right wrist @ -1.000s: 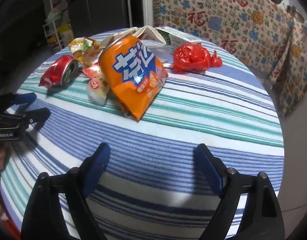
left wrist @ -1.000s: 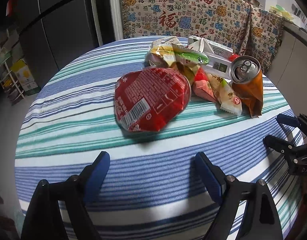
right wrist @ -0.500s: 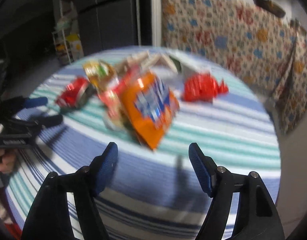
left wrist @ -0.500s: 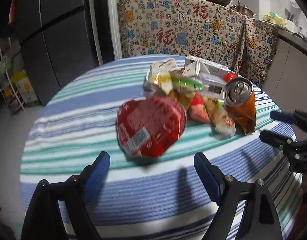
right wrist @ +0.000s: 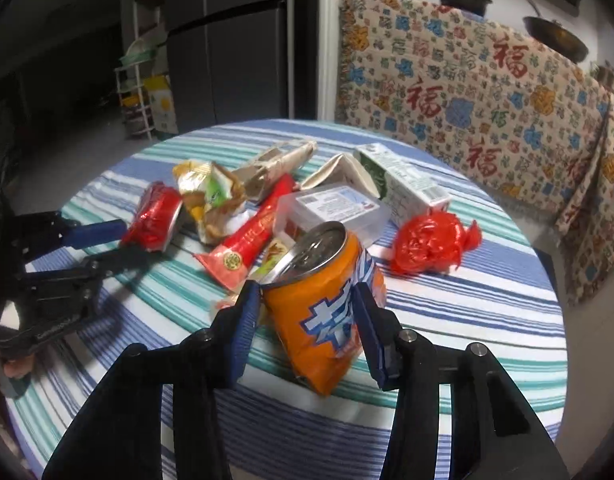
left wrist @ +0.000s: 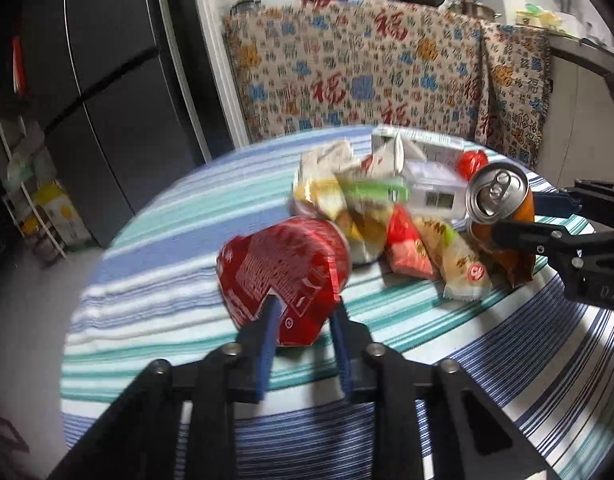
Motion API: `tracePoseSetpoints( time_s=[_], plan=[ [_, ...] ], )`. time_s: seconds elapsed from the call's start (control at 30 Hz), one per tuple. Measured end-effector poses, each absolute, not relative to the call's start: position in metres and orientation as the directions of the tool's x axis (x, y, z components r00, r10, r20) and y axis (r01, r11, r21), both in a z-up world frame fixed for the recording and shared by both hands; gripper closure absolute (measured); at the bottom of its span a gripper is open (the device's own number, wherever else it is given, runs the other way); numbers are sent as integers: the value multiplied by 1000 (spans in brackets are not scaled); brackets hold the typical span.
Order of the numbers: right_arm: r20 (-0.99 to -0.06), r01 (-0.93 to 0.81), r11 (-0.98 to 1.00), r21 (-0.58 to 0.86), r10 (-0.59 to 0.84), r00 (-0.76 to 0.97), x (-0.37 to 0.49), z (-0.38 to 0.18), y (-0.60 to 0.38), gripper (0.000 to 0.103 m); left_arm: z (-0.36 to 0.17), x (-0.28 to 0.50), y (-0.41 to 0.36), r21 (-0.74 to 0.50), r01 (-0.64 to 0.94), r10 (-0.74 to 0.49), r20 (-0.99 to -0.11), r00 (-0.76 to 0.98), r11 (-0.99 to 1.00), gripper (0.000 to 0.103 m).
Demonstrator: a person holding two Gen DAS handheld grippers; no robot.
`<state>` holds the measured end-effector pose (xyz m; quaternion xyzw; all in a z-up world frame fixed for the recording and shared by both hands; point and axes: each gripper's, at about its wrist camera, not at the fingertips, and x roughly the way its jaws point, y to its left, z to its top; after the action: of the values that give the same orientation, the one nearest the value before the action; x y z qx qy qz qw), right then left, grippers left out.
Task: Collect trash
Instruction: 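Grasp the red snack bag with the left tool while the right tool grasps the orange can, then carry the red bag and orange can over the blue wastebasket with both tools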
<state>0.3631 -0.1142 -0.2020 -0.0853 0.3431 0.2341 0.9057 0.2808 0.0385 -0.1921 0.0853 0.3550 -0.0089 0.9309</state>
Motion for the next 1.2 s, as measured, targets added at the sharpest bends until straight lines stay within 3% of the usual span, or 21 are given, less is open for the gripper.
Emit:
tracePoseSetpoints(
  time_s=[0.33,1.2],
  plan=[
    [-620,-438,889,137,421,662,342,-176,-159,55,-170,261,72,-75,58,-92,-623,777,995,97],
    [-590,-400,892,211,442,675,310,-157,-205,55,-154,230,22,-224,136,-248,-616,747,965,97]
  ],
)
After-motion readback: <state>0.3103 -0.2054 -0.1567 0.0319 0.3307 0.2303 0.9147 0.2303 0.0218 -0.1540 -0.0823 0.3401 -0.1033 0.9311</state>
